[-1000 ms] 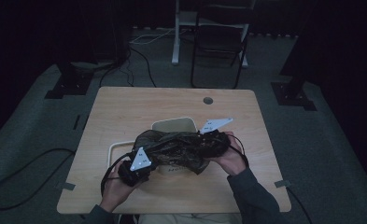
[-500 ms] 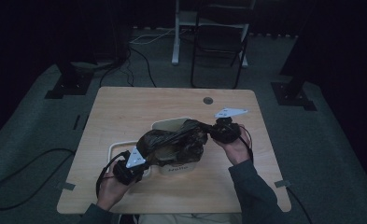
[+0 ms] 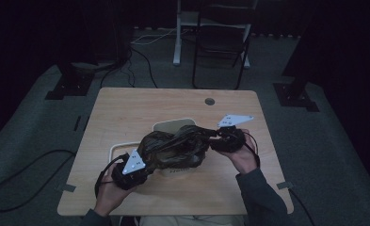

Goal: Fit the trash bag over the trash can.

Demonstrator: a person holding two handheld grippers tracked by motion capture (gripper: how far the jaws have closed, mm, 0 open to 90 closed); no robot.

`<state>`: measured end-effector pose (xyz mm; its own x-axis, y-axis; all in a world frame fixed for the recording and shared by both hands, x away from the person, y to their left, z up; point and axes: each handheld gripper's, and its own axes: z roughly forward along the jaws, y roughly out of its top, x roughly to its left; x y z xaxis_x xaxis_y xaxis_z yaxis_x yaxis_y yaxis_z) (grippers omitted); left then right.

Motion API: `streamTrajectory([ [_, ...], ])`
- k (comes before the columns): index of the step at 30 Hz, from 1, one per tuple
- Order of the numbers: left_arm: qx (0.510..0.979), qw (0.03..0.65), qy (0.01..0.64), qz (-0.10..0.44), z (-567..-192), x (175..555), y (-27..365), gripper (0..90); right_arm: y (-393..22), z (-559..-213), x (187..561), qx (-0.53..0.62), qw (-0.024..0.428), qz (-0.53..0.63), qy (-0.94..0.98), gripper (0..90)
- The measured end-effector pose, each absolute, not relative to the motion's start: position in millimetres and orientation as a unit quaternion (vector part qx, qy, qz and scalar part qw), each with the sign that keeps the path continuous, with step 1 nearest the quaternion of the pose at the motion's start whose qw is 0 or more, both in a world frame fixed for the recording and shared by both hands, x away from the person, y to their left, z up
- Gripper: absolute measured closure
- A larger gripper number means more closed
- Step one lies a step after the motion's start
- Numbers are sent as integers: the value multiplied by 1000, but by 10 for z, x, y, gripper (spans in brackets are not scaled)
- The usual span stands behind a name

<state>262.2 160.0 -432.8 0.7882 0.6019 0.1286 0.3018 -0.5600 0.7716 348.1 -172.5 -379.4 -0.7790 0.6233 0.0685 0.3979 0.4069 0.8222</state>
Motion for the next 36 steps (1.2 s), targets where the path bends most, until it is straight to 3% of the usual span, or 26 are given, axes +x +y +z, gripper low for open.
streamTrajectory([
  [19, 811, 416, 304, 277, -4134, 2676, 1777, 616, -1792, -3770, 3498, 315, 128, 457, 822, 578],
  [36, 811, 395, 346, 259, -4389, 2756, 1946, 554, -1578, -3627, 3669, 289, 131, 459, 830, 501],
])
